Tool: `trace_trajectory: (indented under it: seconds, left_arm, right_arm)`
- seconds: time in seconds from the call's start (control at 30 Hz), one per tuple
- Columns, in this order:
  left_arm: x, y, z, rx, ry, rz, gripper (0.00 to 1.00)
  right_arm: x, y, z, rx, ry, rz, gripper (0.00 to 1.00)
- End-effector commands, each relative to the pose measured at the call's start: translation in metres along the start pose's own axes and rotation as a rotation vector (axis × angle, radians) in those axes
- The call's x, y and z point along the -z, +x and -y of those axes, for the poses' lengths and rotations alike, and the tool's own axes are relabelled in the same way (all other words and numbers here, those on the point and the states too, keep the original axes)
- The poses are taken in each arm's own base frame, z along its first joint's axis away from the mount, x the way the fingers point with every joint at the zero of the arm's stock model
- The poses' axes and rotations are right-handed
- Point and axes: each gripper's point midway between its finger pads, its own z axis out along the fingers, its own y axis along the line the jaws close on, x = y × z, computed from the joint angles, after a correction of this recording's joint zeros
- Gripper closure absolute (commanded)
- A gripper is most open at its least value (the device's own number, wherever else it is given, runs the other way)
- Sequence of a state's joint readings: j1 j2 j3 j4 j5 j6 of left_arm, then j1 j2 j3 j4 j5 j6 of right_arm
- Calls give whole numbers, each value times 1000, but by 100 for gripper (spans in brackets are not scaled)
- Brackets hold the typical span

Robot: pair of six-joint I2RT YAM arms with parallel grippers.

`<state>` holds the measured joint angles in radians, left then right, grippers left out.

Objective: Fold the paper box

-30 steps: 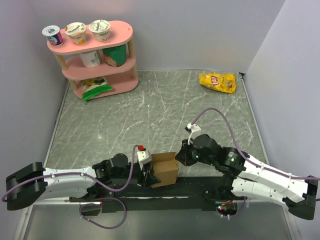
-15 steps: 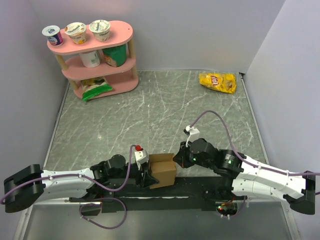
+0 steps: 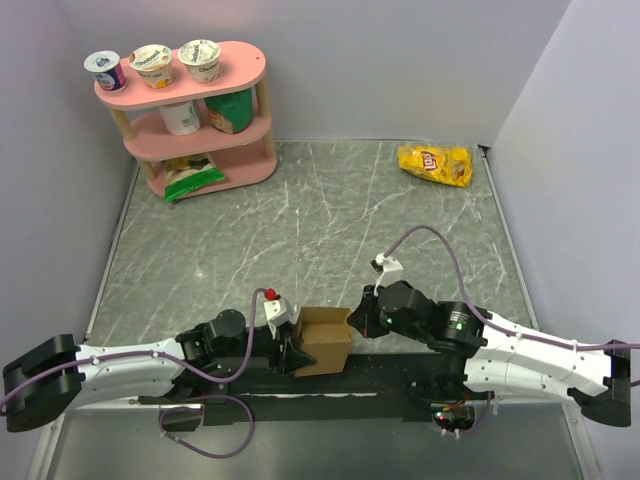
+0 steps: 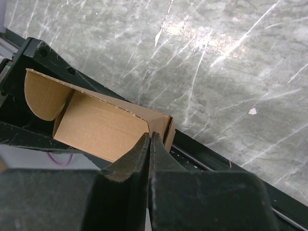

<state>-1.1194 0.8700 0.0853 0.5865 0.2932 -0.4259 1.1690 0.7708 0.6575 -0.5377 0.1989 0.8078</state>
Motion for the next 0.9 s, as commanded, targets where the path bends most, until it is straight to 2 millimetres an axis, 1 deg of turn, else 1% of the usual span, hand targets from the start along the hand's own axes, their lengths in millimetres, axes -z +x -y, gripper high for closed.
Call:
trace_trajectory:
  seconds: [0.0,0.1,0.13,0.17,0.27,0.3,0.33,0.37,0.4,0.43,0.5,0.53,0.57,0.63,0.67,0.73,0.77,0.83,0.87]
  left_arm:
    - [-1,-55,-4,-11,-37,213,65]
    - [-3,-53,-4,-6,-39,206,65]
    - [-3,-54,-5,-12,-39,206,65]
    - [-4,-50,-5,-13,-35,190,65]
    - [-7,-39,-7,-37,-33,134,65]
    - [-8,-38,-4,-47,-18,118,65]
    - [-9,-33,-6,-67,-20,91,65]
    - [-11,-29,-8,-74,-24,67,64]
    - [-13,-30,-6,-84,-13,54,64]
    - [-13,-24,-8,-95,-16,26,65]
    - [-16,-23,-8,-105,-14,6,65]
    - [-17,-23,-9,-109,-16,3,65]
    - [-19,-22,-10,-109,-17,-1,65]
    - [-20,-25,-11,-112,-23,12,65]
    - [-19,-25,-12,-113,-25,16,65]
    - [-20,-26,-11,-116,-21,21,65]
    - [-21,-25,-13,-115,-26,16,65]
    - [-22,-24,-17,-112,-48,10,66]
    - [-23,-23,-20,-110,-62,2,66]
  right_arm:
    - [3,29,4,-29,-10,-108,98]
    - [1,33,5,-26,-1,-123,98]
    - [2,32,3,-24,-6,-123,97]
    - [2,31,4,-22,-2,-121,95]
    - [9,20,5,-9,17,-88,87]
    - [13,14,4,-6,20,-70,84]
    - [16,13,7,1,32,-67,82]
    - [18,7,8,4,37,-45,75]
    - [21,3,6,5,35,-34,68]
    - [24,3,9,10,49,-35,63]
    - [29,-4,11,8,64,-15,59]
    - [31,-3,14,12,77,-14,55]
    - [34,-7,15,10,85,-2,46]
    - [38,-11,15,13,82,12,39]
    - [40,-15,11,13,71,24,35]
    - [41,-21,1,12,38,36,34]
    - [42,-31,-10,1,-1,62,34]
    - [39,-38,-27,-28,-52,76,31]
    - [39,-49,-43,-56,-108,113,23]
